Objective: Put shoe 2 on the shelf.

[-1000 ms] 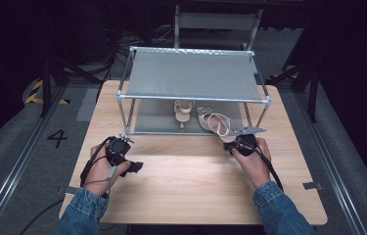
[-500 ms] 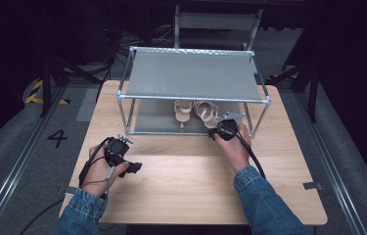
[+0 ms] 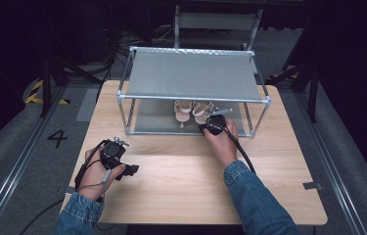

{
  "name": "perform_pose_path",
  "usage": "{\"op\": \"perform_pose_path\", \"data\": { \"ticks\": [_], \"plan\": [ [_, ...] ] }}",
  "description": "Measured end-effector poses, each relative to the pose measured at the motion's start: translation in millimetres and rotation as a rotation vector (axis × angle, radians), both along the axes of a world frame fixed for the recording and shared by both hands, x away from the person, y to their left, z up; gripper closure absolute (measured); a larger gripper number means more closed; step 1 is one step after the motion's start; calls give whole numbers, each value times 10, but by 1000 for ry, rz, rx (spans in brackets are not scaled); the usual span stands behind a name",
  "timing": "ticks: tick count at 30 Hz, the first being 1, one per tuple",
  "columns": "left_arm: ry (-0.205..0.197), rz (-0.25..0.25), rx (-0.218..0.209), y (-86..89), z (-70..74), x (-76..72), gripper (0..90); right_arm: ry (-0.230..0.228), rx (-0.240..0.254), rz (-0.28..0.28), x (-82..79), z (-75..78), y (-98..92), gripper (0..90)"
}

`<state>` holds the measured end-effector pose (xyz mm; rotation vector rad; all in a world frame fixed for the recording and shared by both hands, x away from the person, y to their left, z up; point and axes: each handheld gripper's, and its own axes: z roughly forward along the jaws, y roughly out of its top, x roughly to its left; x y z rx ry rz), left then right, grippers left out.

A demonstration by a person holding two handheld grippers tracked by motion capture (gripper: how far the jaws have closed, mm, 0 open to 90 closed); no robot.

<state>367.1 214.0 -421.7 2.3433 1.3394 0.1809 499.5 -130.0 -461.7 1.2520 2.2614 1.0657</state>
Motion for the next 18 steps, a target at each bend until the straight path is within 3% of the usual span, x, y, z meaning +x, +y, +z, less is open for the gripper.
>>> {"op": "perform_pose_path", "data": {
  "ticks": [13, 16, 17, 18],
  "plan": [
    [7, 26, 0, 105, -18, -61, 206, -9, -12, 1, 127, -56, 147, 809],
    [9, 22, -3, 94, -18, -47, 206, -8, -19, 6, 108, -44, 132, 747],
    [10, 13, -4, 80, -18, -26, 206, -28, -17, -4, 73, -13, 87, 656],
    [8, 14, -5, 70, -19, -17, 206, -34, -7, -9, 48, 12, 60, 625]
  ]
}}
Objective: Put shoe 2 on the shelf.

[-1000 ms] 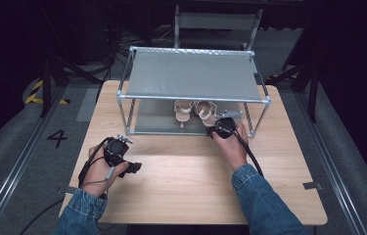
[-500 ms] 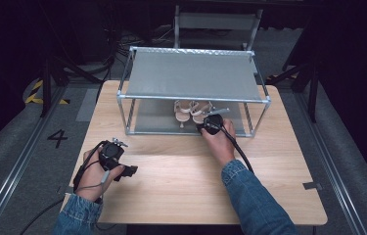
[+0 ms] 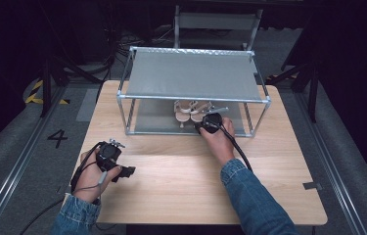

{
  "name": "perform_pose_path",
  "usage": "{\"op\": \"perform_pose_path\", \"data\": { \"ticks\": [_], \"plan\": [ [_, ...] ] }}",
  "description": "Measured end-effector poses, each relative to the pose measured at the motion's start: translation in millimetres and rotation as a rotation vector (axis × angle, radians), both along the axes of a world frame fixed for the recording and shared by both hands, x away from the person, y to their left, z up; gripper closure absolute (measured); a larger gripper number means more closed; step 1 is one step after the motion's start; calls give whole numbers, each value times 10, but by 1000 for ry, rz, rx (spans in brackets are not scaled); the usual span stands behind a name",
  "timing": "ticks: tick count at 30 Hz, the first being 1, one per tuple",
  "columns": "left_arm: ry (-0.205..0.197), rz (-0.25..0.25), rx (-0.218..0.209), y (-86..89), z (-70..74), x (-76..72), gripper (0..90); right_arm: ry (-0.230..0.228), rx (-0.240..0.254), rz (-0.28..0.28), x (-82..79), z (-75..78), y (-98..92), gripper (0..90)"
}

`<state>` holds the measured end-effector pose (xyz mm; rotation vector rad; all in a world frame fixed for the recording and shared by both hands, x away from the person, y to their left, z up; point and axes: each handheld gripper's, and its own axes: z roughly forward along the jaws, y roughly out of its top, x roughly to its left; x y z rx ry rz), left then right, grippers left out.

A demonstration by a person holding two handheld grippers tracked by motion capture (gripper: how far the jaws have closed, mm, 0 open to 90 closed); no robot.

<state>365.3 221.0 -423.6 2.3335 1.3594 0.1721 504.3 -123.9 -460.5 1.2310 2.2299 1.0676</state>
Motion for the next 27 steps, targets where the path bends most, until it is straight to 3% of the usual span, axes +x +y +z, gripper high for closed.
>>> {"op": "perform_pose_path", "data": {
  "ticks": [5, 7, 12, 17, 24, 27],
  "plan": [
    [-1, -3, -3, -32, 16, 44, 205, -42, -11, 2, -135, 143, -167, 571],
    [-4, -13, 0, -56, 15, 72, 204, -37, 17, -3, -265, 262, -334, 553],
    [-4, -25, 11, -100, 12, 105, 204, -42, 26, -6, -452, 405, -586, 538],
    [-3, -37, 10, -121, 23, 167, 204, -23, 64, -12, -661, 550, -930, 531],
    [6, -36, 5, -98, 17, 184, 204, 5, 67, -4, -841, 646, -1180, 515],
    [6, -33, 2, -51, 30, 177, 204, 25, 40, 0, -902, 649, -1256, 512]
  ]
}}
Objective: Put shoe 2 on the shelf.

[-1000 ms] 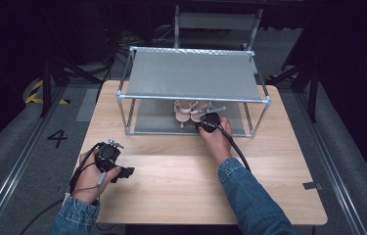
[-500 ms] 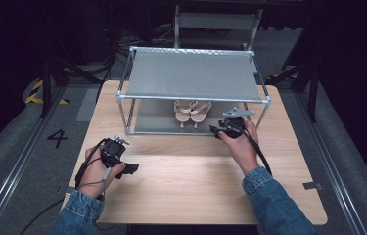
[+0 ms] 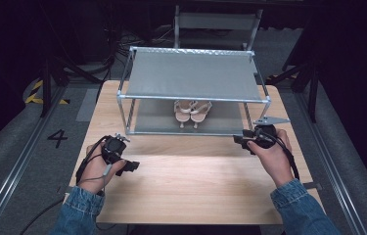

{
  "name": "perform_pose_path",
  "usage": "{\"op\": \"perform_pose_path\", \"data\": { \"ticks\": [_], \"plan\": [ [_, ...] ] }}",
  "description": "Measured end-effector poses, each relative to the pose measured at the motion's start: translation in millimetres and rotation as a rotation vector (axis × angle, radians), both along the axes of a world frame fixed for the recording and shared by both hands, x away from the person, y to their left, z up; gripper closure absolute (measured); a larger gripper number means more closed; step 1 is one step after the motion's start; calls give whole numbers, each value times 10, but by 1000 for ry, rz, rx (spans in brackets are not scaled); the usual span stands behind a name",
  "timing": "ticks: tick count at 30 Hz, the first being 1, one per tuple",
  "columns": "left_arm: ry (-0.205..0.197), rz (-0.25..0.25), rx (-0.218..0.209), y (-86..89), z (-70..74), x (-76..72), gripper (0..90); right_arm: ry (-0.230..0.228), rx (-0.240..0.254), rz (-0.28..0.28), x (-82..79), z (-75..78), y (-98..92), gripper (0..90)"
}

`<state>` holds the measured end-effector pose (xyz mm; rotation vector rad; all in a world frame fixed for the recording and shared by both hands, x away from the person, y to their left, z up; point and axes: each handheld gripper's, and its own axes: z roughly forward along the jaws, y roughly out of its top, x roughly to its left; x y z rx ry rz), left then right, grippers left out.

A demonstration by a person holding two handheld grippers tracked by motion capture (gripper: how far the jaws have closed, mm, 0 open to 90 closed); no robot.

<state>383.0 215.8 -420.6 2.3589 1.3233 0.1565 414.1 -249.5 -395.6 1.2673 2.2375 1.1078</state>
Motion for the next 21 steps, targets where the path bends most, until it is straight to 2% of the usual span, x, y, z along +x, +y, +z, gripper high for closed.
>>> {"op": "perform_pose_path", "data": {
  "ticks": [4, 9, 12, 13, 14, 16, 19, 21],
  "plan": [
    [0, 14, 18, 48, 15, -6, 200, 32, -11, -8, -85, 4, -119, 485],
    [12, -14, 20, 36, 20, -18, 200, 90, -7, -10, -157, -22, -249, 466],
    [15, -11, 24, 43, 16, -20, 201, 109, -9, -18, -183, -29, -306, 448],
    [21, -9, 24, 45, 14, -20, 201, 137, -14, -12, -197, -36, -345, 434],
    [24, -8, 27, 40, 9, -19, 201, 176, 7, -7, -217, -52, -401, 421],
    [27, -15, 31, 27, 4, -21, 201, 202, 12, -6, -232, -79, -437, 412],
    [35, -40, 46, 21, -7, -16, 200, 235, -28, -26, -230, -131, -483, 402],
    [54, -32, 41, 22, -19, -24, 199, 256, -49, -48, -237, -149, -505, 398]
  ]
}}
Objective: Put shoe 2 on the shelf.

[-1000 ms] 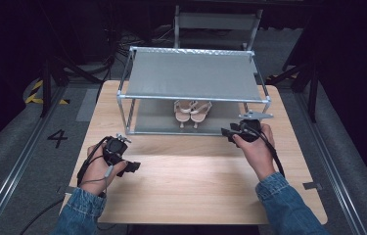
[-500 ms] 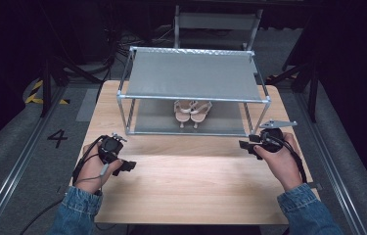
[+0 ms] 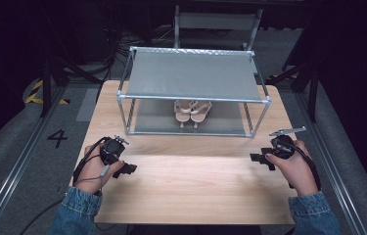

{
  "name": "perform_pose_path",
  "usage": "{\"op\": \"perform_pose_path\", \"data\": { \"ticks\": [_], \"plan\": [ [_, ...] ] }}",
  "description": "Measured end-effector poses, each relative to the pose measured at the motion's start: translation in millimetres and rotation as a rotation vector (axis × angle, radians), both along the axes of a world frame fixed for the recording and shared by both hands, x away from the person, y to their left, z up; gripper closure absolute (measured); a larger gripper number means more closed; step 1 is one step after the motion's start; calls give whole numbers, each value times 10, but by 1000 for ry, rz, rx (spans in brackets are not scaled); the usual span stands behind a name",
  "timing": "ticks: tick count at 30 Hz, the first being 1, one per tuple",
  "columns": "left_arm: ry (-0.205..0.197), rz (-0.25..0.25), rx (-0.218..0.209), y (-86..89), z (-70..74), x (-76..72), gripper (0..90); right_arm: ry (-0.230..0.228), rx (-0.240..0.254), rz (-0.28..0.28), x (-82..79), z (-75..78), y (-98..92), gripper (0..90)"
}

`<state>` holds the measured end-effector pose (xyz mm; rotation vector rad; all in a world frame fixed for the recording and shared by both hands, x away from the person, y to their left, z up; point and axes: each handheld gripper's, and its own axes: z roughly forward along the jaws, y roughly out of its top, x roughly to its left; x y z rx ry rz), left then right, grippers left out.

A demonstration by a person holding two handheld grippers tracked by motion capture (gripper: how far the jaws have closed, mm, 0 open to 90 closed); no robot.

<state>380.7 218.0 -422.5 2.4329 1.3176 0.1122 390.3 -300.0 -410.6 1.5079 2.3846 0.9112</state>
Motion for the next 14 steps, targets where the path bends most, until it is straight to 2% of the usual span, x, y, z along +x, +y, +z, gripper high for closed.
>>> {"op": "perform_pose_path", "data": {
  "ticks": [3, 4, 6, 7, 8, 9, 11, 14],
  "plan": [
    [0, 0, 12, 21, -9, 2, 196, 28, -42, -16, -2, -39, -39, 374],
    [0, 0, 12, 21, -9, 2, 196, 28, -42, -16, -2, -39, -39, 374],
    [3, -4, 21, 36, -14, 6, 195, 61, -59, -23, 2, -90, -83, 369],
    [2, -2, 25, 46, -18, 7, 193, 92, -87, -32, 10, -144, -129, 364],
    [9, 2, 18, 47, -25, 4, 193, 100, -98, -34, 11, -161, -140, 362],
    [9, 2, 18, 47, -25, 4, 193, 100, -98, -34, 11, -161, -140, 362],
    [17, -8, 15, 48, -27, -4, 192, 129, -117, -40, 18, -220, -189, 359],
    [16, -11, 14, 56, -25, -17, 191, 145, -114, -46, 28, -256, -228, 355]
  ]
}}
